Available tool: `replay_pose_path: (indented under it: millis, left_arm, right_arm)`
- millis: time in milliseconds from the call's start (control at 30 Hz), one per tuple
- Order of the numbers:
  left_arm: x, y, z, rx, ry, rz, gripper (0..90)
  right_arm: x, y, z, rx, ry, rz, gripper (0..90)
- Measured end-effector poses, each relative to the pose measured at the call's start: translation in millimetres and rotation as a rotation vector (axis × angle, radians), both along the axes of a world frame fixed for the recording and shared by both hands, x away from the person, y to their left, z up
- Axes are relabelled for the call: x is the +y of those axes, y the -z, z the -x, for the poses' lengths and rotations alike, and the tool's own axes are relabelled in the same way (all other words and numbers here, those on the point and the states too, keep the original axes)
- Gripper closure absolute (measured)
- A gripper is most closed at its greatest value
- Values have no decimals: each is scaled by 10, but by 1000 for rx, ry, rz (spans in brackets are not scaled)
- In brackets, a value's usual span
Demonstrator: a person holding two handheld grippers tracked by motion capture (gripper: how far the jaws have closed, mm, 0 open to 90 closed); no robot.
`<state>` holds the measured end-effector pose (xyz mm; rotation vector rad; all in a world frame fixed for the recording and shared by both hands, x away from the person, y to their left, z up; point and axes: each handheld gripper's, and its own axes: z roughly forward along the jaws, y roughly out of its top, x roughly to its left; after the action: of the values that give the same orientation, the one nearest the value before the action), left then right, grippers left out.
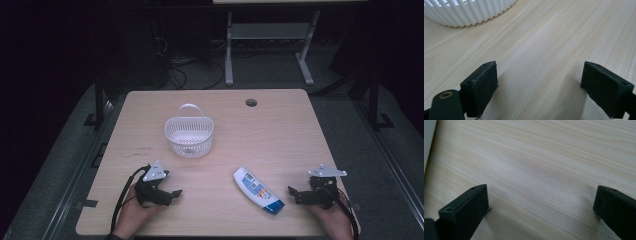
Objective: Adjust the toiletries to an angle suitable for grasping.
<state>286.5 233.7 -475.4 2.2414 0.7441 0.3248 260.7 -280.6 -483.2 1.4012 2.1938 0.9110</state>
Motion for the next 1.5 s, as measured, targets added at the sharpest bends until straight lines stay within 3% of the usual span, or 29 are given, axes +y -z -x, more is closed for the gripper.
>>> replay_pose_path:
  millis: [200,267,300,367,467,533,633,667,800,1167,1500]
  left_arm:
    - [0,0,0,0,0,0,128]
    - [0,0,0,0,0,0,128]
    - [-1,-1,-1,1,-1,0,128]
    - [-8,1,0,2,-9,5,128]
    - [-7,1,0,2,-8,5,128]
    - [-7,1,0,2,-8,4,128]
    - [-7,1,1,2,-9,4,128]
    - [-4,-2,1,2,-7,-1,129]
    - [-5,-1,3,2,-10,1,128]
    - [-6,-1,12,1,-18,-1,129]
    - [-6,-1,12,0,-19,0,129]
  right_arm:
    - [11,-5,8,4,14,1,4]
    - [11,-62,25,11,12,4,178]
    - [9,-81,35,18,16,3,194]
    - [8,-159,76,24,34,-16,397]
    - [20,-248,122,-11,27,-34,481]
    - [77,-336,163,-25,-18,-53,626]
    - [100,-346,188,-19,-48,-64,697]
    - [124,-352,213,-6,-81,-89,761]
    - [161,-401,250,-9,-124,-124,876]
    - [356,-471,353,4,-256,-176,894]
    - [538,-496,408,17,-327,-212,895]
